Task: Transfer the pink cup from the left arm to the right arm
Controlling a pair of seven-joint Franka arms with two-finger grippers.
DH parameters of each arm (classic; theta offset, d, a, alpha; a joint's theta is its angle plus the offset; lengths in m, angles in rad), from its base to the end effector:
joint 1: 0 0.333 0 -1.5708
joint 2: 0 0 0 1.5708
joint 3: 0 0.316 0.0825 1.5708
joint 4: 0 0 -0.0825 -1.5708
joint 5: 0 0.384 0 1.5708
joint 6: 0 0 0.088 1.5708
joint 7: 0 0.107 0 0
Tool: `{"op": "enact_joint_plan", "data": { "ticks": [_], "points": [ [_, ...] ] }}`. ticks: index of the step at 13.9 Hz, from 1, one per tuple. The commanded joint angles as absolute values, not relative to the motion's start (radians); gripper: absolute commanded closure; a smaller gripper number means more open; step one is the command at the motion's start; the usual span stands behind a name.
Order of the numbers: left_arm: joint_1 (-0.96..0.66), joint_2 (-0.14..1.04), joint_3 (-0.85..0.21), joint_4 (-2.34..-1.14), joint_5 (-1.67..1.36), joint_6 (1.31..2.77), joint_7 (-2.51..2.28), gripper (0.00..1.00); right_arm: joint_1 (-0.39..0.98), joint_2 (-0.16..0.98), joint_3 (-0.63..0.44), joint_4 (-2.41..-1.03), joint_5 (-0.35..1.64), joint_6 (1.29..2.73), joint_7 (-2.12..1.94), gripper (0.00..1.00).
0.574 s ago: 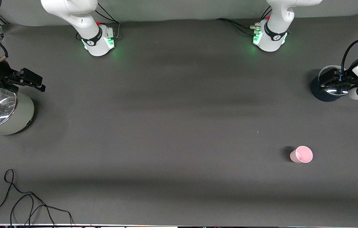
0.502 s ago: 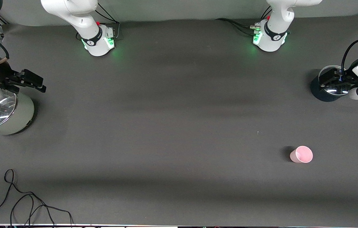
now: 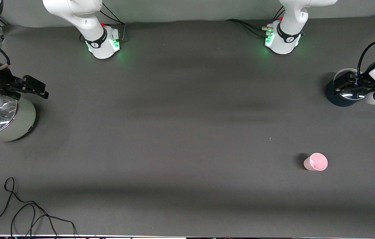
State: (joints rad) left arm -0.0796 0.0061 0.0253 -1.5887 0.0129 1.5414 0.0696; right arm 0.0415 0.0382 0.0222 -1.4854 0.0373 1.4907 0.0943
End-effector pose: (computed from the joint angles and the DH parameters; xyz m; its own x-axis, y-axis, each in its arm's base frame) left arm 0.5517 -0.0286 0.6102 0.9909 -0.1231 -0.0541 -0.1238 -0.9923 -0.0093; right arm 0.5572 0.0395 0.6364 0.9990 -0.0276 -0.0363 -0.0288 -0.9990 -0.0348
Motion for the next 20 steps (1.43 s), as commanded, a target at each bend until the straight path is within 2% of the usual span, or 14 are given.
{"op": "enact_joint_plan", "data": {
  "ticks": [1,7,11,20],
  "points": [
    [-0.08,0.002,0.026,-1.582,0.005,1.529,0.08,0.0,0.044,0.051,0.017,-1.459,0.04,1.48,0.094,0.0],
    [-0.074,0.02,0.026,-1.562,0.005,1.554,0.089,0.0,0.048,0.049,0.006,-1.465,0.038,1.477,0.092,0.0],
    [-0.042,0.093,0.034,-1.468,-0.012,1.557,0.331,0.0,0.048,0.051,0.008,-1.466,0.038,1.477,0.092,0.0],
    [0.251,0.308,0.034,-1.447,-0.397,1.683,1.065,0.0,0.051,0.049,0.008,-1.471,0.037,1.47,0.094,0.0]
  ]
}}
